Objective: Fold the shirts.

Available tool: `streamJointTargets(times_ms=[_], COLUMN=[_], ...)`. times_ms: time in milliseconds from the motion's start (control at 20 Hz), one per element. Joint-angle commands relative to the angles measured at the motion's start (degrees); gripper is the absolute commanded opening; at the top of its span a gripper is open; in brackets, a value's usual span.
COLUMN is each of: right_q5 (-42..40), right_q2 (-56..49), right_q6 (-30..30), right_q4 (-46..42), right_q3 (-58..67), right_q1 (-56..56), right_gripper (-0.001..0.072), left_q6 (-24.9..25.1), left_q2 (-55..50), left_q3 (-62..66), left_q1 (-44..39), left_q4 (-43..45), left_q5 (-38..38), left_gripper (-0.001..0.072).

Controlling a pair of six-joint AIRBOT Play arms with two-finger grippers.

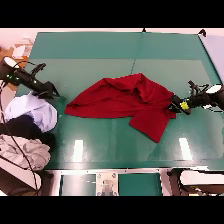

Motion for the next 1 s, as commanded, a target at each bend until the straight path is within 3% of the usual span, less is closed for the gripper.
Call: streamJointTargets(times_ms=[0, 250, 500, 550, 600, 650, 850, 950], right_q5=[0.46, 0.48, 0.68, 0.94, 1.31, 1.86, 2.64, 2.67], right_q2=[-0.09, -0.09, -0.09, -0.07, -0.07, -0.07, -0.07, -0.07], right_q6=[-0.15, -0.15, -0.15, -0.15, -0.15, -0.15, -0.15, -0.15], right_q4=[0.02, 0.02, 0.13, 0.22, 0.22, 0.20, 0.20, 0.24], right_q3=[0.07, 0.07, 0.07, 0.07, 0.07, 0.07, 0.07, 0.07], right_q1=[0.09, 0.22, 0.22, 0.22, 0.22, 0.20, 0.20, 0.22], right_gripper=[0.0016, 0.0016, 0.0016, 0.0016, 0.0016, 0.0016, 0.0016, 0.0016], left_q6=[11.13, 17.77, 17.29, 17.29, 17.29, 17.29, 17.11, 16.09], left_q2=[0.00, -0.44, -0.48, -0.48, -0.48, -0.44, -0.33, -0.35], left_q3=[-5.20, -11.67, -13.79, -14.51, -14.93, -14.86, -10.75, -10.19], left_q1=[1.09, -4.07, -7.72, -8.31, -8.68, -9.05, -8.17, -7.91], left_q4=[-7.19, -6.01, -0.76, -0.76, -0.74, -0.72, 1.46, 1.36], left_q5=[-0.57, 4.79, 5.73, 6.43, 6.58, 6.14, 1.05, 0.50], left_gripper=[0.0541, 0.0541, 0.0540, 0.0484, 0.0312, 0.0217, 0.0219, 0.0021])
